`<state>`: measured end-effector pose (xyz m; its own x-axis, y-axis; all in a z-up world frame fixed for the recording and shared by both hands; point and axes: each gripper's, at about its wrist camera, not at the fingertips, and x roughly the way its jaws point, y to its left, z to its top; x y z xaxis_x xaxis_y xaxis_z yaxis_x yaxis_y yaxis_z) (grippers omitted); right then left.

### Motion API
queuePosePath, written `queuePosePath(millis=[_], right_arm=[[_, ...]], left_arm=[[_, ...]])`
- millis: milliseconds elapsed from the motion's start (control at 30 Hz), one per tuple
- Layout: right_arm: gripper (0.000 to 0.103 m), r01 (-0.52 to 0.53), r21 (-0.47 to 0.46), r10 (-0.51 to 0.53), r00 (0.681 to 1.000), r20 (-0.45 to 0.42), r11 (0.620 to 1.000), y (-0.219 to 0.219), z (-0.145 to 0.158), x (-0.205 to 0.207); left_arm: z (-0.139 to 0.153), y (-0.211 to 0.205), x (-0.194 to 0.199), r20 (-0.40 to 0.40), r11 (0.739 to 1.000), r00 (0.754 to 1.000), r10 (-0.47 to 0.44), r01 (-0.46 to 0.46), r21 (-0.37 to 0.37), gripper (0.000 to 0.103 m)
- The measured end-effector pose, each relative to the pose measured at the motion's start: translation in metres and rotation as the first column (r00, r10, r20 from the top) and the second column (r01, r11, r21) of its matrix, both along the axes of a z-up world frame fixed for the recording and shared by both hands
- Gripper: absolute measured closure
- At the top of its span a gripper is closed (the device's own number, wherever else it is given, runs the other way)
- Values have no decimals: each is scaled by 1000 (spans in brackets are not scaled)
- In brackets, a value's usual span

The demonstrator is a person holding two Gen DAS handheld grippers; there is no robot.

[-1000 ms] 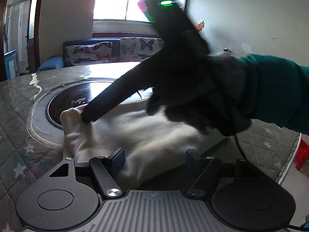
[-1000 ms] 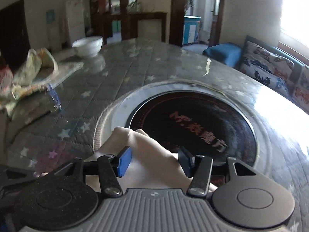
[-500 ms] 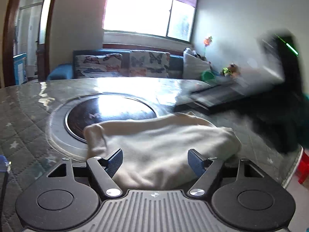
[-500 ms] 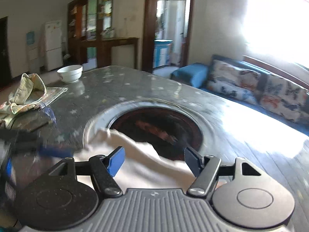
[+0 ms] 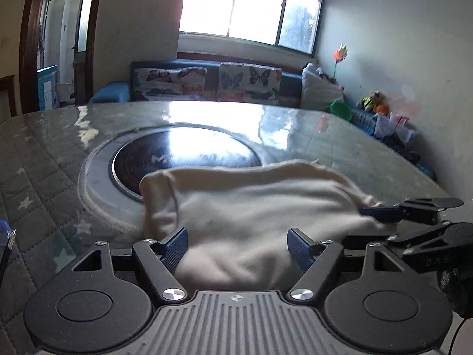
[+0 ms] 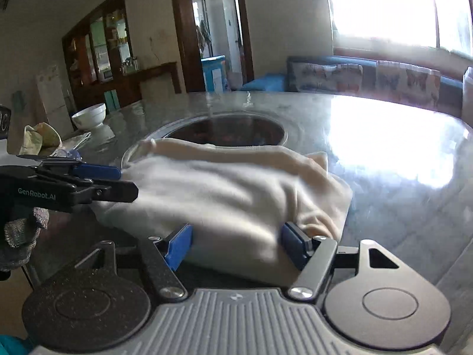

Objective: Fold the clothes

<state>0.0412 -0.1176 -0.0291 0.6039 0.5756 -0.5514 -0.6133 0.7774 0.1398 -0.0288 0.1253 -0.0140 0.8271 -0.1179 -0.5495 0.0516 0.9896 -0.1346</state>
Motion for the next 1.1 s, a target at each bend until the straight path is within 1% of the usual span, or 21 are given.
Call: queuePosePath(millis=[133, 233, 300, 333, 400, 433, 567, 667, 833, 967, 1033, 1100], right_arm=[[34, 7, 39, -7, 1000, -20, 999, -6, -2, 2], [36, 18, 59, -17, 1000, -22, 998, -8, 9, 1], [36, 28, 86, -27, 1000, -6, 996, -10, 18, -2], [37, 43, 64, -44, 999, 19, 997, -6, 20, -2], [38, 84, -15, -83, 993, 78, 996, 3, 20, -3], [39, 104, -51, -99, 990, 101, 993, 7, 19, -3], [40, 111, -143, -96, 989, 111, 983, 17, 5, 0], [40, 104, -152, -82, 986, 144, 983, 20, 10, -4], [39, 164, -162, -132, 973, 191, 973, 10, 16, -5], [38, 177, -229, -127, 968, 216, 957, 12, 1, -6], [38, 182, -231, -129, 966, 225, 956, 12, -4, -7], [38, 180, -223, -132, 968, 211, 958, 10, -3, -5]], left_arm=[[-2, 2, -1, -9, 1000, 1000, 9, -9, 12, 26], [1, 1, -4, -7, 1000, 1000, 8, -8, 18, 26], [5, 0, -6, -2, 1000, 1000, 10, -10, 14, 26], [7, -1, -6, 3, 1000, 1000, 10, -10, 10, 26], [11, -3, -7, 15, 1000, 1000, 4, -4, 7, 26], [14, -5, -8, 21, 1000, 1000, -1, 1, 9, 26], [20, -14, -6, 36, 999, 999, -29, 28, 19, 26], [23, -22, -1, 43, 998, 998, -47, 45, 36, 26], [20, -38, 10, 35, 994, 996, -77, 75, 76, 26], [12, -53, 16, 23, 988, 995, -102, 98, 123, 26], [4, -59, 19, 4, 981, 995, -100, 98, 168, 26], [-2, -60, 21, -5, 978, 995, -100, 99, 182, 26]])
